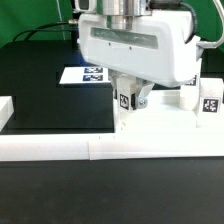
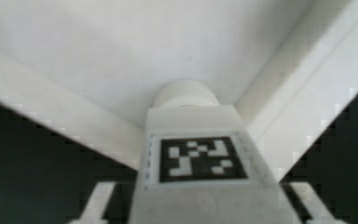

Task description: Assemble square table

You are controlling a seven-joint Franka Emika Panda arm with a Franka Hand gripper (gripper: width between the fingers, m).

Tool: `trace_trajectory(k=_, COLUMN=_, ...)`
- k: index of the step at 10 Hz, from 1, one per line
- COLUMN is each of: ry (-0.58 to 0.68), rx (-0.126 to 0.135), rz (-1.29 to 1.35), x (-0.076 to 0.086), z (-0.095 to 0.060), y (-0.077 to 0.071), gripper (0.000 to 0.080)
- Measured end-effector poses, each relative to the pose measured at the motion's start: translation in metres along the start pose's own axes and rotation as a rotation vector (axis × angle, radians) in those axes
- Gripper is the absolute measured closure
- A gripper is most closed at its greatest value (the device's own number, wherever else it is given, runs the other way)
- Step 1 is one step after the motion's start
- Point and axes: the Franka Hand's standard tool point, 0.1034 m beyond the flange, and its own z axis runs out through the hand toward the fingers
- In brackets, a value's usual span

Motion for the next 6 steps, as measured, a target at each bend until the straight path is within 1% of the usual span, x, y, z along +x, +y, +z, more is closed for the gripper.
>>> trace_trajectory(k=1, ry=-0.030, rx=0.010, rz=0.200, x=0.0011, z=0.0003, y=0.0013, gripper=0.0522)
trace_trajectory(k=3, ry=-0.069, rx=0.023, rz=0.507, x=-0.0023, z=0.0015, y=0.0017, gripper=0.0522)
trace_trajectory(k=4, ry=-0.070, rx=0.036, rz=0.599, x=-0.0045, z=0.0026, y=0.0016, gripper=0.0522)
trace_trajectory(k=5, ry=-0.069, rx=0.034, rz=0.606, x=-0.0051, z=0.0033, y=0.0021, gripper=0.0523)
trace_trajectory(k=6, ry=-0.069, rx=0.034, rz=0.601, x=-0.0050, z=0.0033, y=0.0021, gripper=0.0454)
